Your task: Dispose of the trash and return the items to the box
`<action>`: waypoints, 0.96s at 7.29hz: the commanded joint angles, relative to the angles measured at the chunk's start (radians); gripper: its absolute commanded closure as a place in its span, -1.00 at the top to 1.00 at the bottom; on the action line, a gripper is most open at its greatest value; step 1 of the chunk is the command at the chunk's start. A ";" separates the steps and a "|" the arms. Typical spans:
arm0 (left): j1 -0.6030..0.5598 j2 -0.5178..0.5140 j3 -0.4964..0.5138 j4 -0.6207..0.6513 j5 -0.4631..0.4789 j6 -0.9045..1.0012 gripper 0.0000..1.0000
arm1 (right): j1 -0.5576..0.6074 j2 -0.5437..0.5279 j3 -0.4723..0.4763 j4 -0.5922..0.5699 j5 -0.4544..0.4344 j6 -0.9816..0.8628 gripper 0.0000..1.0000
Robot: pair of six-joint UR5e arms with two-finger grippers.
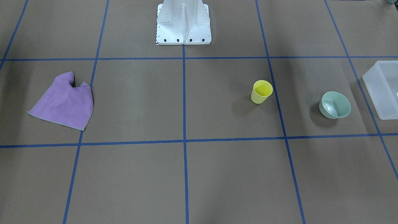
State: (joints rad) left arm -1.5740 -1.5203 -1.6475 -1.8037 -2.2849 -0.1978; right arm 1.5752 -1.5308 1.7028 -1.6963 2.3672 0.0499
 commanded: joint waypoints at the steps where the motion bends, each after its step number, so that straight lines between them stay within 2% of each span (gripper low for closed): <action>1: 0.009 -0.026 -0.003 0.012 -0.004 -0.006 0.98 | -0.001 -0.011 0.005 0.006 0.001 0.010 1.00; 4: 0.025 -0.029 -0.020 0.009 -0.019 -0.024 0.98 | -0.001 -0.012 -0.003 0.004 0.000 0.013 1.00; 5: 0.064 -0.032 -0.028 -0.006 -0.062 -0.132 0.98 | -0.001 -0.012 -0.003 0.004 0.001 0.013 1.00; 7: 0.214 -0.021 -0.011 -0.177 -0.058 -0.389 0.98 | -0.003 -0.012 -0.005 0.003 0.006 0.013 1.00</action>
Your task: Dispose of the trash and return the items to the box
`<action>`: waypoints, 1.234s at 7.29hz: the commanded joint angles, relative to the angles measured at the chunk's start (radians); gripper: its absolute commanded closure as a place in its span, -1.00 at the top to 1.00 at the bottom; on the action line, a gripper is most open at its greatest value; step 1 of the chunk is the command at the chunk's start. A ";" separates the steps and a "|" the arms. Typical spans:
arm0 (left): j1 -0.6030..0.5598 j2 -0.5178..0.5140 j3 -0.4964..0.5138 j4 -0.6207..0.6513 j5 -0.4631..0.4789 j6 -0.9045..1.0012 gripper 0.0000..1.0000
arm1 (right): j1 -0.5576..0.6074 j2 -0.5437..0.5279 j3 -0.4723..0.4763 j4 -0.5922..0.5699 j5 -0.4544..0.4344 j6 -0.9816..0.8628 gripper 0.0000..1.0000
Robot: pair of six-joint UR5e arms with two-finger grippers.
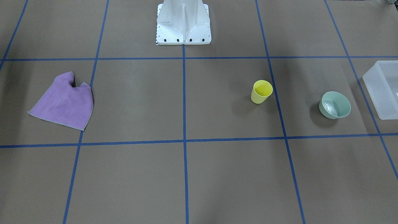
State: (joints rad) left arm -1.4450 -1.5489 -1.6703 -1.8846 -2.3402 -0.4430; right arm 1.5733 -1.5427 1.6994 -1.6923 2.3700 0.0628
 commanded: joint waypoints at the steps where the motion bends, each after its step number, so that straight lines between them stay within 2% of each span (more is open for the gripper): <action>1: 0.133 0.007 0.048 -0.161 0.007 -0.219 0.98 | -0.001 0.000 -0.001 -0.001 0.009 0.000 1.00; 3: 0.236 0.001 0.165 -0.354 0.089 -0.342 0.98 | -0.001 0.001 0.003 -0.001 0.011 0.002 1.00; 4: 0.276 -0.005 0.226 -0.440 0.096 -0.386 0.97 | -0.001 0.001 0.006 -0.001 0.014 0.002 1.00; 6: 0.343 -0.013 0.248 -0.470 0.094 -0.423 0.96 | -0.001 0.001 0.009 -0.001 0.018 0.002 1.00; 7: 0.375 -0.014 0.248 -0.470 0.096 -0.437 0.88 | -0.001 0.001 0.009 -0.001 0.018 0.002 1.00; 9: 0.393 -0.017 0.247 -0.469 0.094 -0.480 -0.89 | -0.001 0.000 0.011 -0.004 0.021 0.002 1.00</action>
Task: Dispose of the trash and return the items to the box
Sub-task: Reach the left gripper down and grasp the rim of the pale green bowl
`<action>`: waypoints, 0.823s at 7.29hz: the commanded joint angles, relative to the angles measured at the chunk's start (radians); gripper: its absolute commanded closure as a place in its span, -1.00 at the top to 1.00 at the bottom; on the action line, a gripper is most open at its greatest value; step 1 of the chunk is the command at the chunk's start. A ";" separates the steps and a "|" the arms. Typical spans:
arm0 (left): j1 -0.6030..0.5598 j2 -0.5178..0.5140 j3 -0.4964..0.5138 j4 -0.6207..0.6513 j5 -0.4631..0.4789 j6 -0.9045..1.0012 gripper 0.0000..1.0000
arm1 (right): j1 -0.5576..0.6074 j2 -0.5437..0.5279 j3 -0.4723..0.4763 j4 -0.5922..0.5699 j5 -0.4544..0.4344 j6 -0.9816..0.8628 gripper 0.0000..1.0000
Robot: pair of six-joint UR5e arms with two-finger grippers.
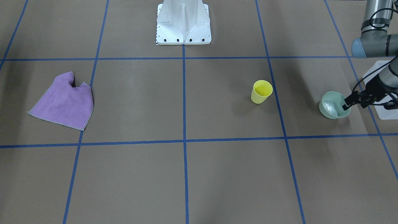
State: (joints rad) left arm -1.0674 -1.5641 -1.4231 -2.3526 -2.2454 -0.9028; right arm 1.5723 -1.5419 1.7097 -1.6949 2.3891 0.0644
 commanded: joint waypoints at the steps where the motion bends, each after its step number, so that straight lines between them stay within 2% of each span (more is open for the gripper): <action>1: 0.014 0.005 -0.010 -0.004 0.000 -0.050 -1.00 | 0.000 -0.003 0.001 -0.002 0.005 0.000 1.00; 2: 0.009 0.013 -0.045 0.001 -0.017 -0.063 -1.00 | 0.000 -0.003 0.002 -0.002 0.005 0.000 1.00; 3: 0.000 0.036 -0.109 0.013 -0.090 -0.068 -1.00 | 0.000 -0.001 0.001 0.001 0.005 0.000 1.00; 6: -0.138 0.075 -0.169 0.016 -0.222 -0.067 -1.00 | 0.000 0.000 0.002 0.001 0.015 -0.002 1.00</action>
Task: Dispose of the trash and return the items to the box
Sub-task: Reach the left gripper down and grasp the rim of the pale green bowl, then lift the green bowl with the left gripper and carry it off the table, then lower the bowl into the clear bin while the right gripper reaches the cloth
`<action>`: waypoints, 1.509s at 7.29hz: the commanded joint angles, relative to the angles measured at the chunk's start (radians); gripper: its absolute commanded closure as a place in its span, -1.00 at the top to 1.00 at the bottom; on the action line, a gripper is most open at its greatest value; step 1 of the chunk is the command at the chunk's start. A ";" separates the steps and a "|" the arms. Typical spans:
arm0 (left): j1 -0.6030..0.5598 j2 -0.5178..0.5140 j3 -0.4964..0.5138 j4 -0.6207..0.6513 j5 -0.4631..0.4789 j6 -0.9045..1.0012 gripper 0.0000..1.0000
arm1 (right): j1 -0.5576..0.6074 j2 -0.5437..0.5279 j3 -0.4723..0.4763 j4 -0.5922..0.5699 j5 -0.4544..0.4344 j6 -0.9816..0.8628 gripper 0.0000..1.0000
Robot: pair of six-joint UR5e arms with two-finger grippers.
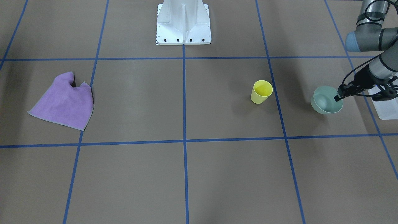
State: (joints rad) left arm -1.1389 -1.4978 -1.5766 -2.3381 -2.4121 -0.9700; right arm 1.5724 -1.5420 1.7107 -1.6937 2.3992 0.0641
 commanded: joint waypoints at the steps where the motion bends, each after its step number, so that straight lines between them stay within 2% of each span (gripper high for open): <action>1: -0.147 0.007 -0.011 0.023 -0.070 0.013 -1.00 | -0.005 0.005 0.001 0.000 0.000 -0.001 1.00; 2: -0.195 0.007 -0.011 0.063 -0.076 0.057 -1.00 | -0.037 0.014 0.007 0.000 -0.005 -0.001 1.00; 3: -0.266 0.007 -0.005 0.141 -0.078 0.186 -1.00 | -0.085 0.016 0.027 0.003 -0.005 0.003 1.00; 4: -0.342 0.005 -0.011 0.293 -0.075 0.362 -1.00 | -0.138 0.019 0.055 0.003 -0.003 0.016 1.00; 5: -0.442 -0.008 -0.002 0.442 -0.065 0.571 -1.00 | -0.197 0.029 0.085 0.014 -0.003 0.096 1.00; 6: -0.503 -0.025 0.004 0.576 -0.064 0.722 -1.00 | -0.259 0.036 0.099 0.072 -0.008 0.218 1.00; 7: -0.577 -0.033 0.044 0.615 -0.065 0.832 -1.00 | -0.329 0.034 0.096 0.169 -0.014 0.349 1.00; 9: -0.665 -0.035 0.137 0.615 -0.064 0.968 -1.00 | -0.466 0.023 0.090 0.319 -0.046 0.533 1.00; 11: -0.712 -0.036 0.161 0.608 -0.065 1.017 -1.00 | -0.569 0.029 0.089 0.364 -0.048 0.598 1.00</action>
State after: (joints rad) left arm -1.8211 -1.5330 -1.4319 -1.7290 -2.4769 0.0133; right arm 1.0692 -1.5155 1.8005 -1.3641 2.3542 0.6191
